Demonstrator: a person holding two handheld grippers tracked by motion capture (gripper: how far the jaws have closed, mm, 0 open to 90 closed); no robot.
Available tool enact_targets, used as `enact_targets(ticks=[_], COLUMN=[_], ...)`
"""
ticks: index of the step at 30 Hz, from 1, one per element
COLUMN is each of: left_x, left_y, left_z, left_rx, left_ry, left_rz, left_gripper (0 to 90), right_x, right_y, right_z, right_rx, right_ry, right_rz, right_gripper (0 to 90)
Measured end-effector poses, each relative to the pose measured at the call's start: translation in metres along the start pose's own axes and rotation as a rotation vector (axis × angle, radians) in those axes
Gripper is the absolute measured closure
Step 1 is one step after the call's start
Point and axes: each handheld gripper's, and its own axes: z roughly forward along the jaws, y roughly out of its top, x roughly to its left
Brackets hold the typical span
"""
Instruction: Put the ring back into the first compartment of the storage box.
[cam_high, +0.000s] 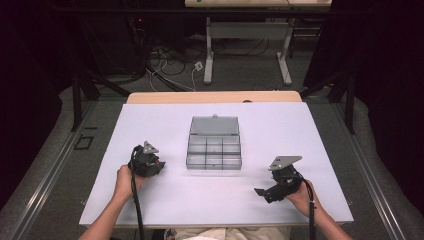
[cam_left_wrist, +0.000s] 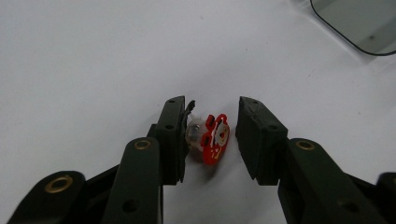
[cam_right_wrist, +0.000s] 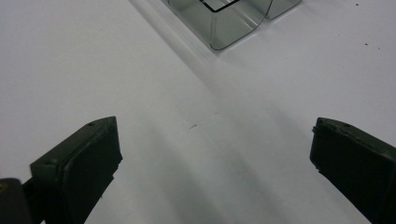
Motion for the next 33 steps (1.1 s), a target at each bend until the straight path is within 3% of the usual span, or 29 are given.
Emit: enact_targets(ticks=[10, 33], left_x=[-0.0012, -0.0006], left_y=[0.0011, 0.0031], left_z=[0.0007, -0.0046], left_rx=[-0.001, -0.001], left_ry=[0.004, -0.015], left_rz=[0.014, 0.026], left_gripper=[70.2, 70.9], right_x=[0.0002, 0.0008], right_y=[0.0000, 0.0004], right_z=[-0.0001, -0.0004], right_rx=[0.000, -0.009], right_ry=[-0.002, 0.002], right_rz=[-0.001, 0.008], right_gripper=[1.3, 1.4])
